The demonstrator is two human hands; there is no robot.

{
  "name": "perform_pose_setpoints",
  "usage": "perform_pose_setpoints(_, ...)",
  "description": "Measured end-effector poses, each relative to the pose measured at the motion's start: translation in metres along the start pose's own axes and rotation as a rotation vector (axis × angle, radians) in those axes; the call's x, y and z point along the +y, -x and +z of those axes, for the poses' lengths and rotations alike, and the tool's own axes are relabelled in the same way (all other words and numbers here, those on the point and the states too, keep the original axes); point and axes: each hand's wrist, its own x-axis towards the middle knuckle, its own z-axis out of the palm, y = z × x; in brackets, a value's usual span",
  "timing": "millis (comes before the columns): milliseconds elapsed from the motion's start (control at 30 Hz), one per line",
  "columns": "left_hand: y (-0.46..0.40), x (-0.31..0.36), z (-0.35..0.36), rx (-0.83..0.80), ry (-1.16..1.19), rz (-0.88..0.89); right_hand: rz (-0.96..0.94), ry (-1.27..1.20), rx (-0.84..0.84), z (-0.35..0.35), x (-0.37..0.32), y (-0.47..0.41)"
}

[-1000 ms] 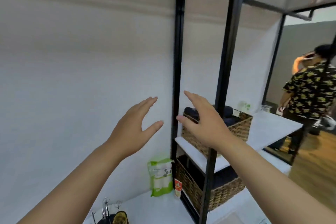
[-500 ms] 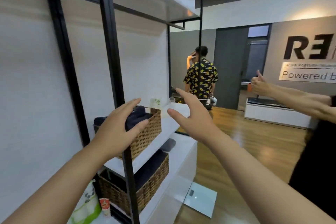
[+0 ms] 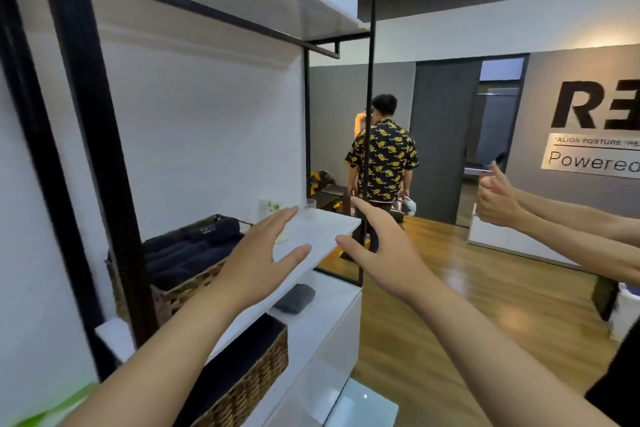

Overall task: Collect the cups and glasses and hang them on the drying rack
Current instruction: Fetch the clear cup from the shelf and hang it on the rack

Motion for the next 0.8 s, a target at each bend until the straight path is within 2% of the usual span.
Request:
perform_pose_setpoints(233, -0.072, -0.042, 0.040, 0.023, -0.038, -0.096, -0.013, -0.032, -0.065, 0.028, 0.067, -0.075)
perform_pose_setpoints(800, -0.299, -0.235, 0.141, -0.047, -0.043, -0.243, 0.139, -0.057, -0.151, 0.169, 0.254, -0.320)
